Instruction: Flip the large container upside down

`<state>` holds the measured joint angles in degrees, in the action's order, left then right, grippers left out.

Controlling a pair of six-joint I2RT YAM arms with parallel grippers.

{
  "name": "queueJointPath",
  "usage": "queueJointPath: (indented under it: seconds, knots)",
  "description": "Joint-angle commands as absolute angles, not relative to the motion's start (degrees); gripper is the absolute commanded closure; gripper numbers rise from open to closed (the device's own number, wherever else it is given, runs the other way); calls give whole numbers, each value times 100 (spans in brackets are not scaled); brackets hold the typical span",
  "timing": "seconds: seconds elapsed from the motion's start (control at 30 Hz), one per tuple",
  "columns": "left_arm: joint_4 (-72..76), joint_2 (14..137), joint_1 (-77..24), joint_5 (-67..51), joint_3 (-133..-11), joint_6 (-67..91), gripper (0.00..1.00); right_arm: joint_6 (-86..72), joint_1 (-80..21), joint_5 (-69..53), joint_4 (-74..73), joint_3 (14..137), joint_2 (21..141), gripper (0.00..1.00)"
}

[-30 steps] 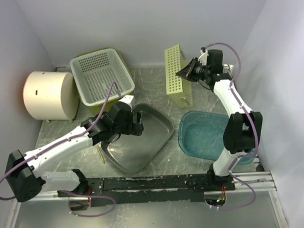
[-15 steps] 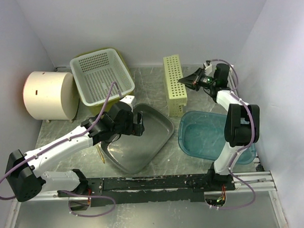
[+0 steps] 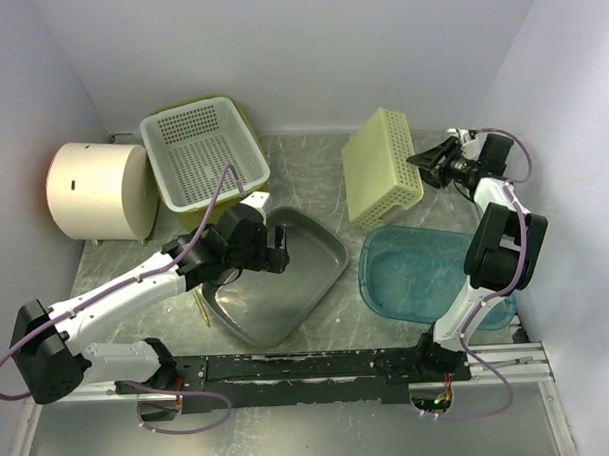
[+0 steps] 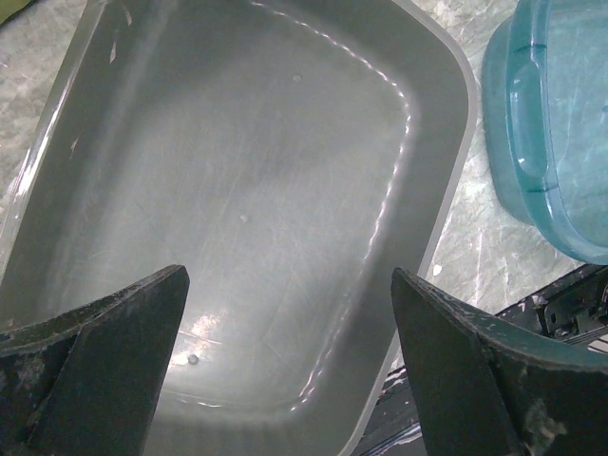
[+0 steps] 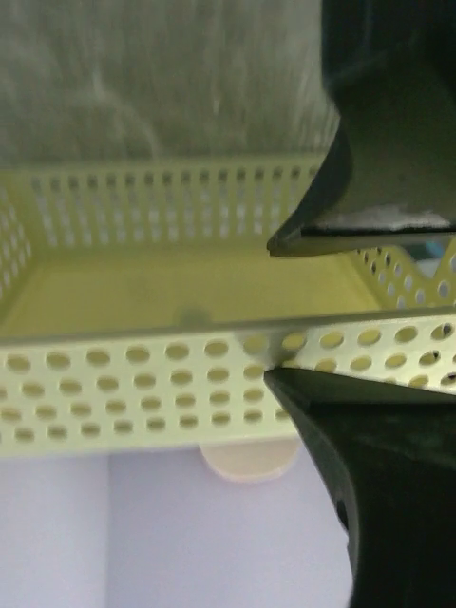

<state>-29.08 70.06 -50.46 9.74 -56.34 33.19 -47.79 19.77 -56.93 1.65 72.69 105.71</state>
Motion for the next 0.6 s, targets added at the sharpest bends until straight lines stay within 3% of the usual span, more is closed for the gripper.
queueJointPath:
  seconds: [0.0, 0.23, 0.4, 0.57]
  knots:
    - [-2903, 6880, -5065, 891, -5619, 3202, 0, -3356, 2243, -4450, -1913, 7690, 10792, 44]
    - [-2985, 6901, -5067, 856, -5699, 3178, 0, -2942, 2303, -2493, -2773, 8203, 10230, 17]
    - [-3293, 7020, -5067, 708, -6119, 3193, 1, -2916, 2027, -918, -2938, 8208, 9536, 15]
    - [-3512, 6946, -5066, 1411, -6062, 3507, 0, -2576, 149, -222, -2918, 8462, 9482, 15]
